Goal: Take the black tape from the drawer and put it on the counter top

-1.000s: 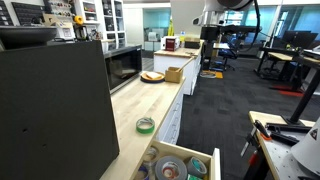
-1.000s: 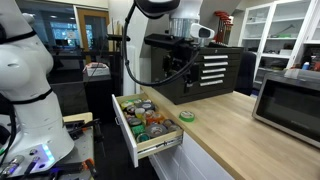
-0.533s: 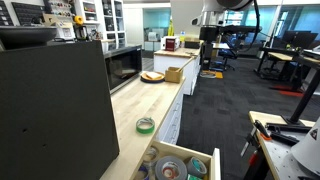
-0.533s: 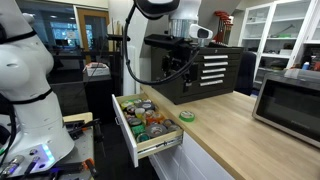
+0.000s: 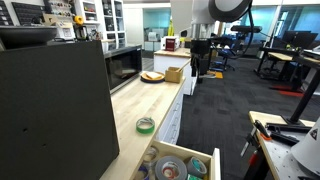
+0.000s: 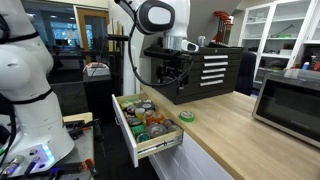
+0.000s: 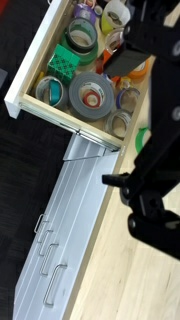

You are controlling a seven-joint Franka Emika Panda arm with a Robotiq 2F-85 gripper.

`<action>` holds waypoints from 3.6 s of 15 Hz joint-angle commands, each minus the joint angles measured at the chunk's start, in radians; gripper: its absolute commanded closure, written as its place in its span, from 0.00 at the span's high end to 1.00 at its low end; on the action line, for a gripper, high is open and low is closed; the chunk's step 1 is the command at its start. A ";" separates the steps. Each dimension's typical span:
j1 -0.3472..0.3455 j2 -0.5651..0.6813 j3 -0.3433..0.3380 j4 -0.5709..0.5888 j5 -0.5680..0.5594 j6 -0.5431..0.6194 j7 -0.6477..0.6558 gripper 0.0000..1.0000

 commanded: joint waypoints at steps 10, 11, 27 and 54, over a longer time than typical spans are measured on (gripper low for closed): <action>0.024 0.091 0.118 -0.016 -0.041 0.043 -0.001 1.00; 0.024 0.091 0.117 -0.016 -0.041 0.043 -0.001 1.00; 0.162 0.155 0.295 -0.118 -0.154 0.279 0.224 1.00; 0.317 0.484 0.320 0.003 -0.303 0.552 0.555 1.00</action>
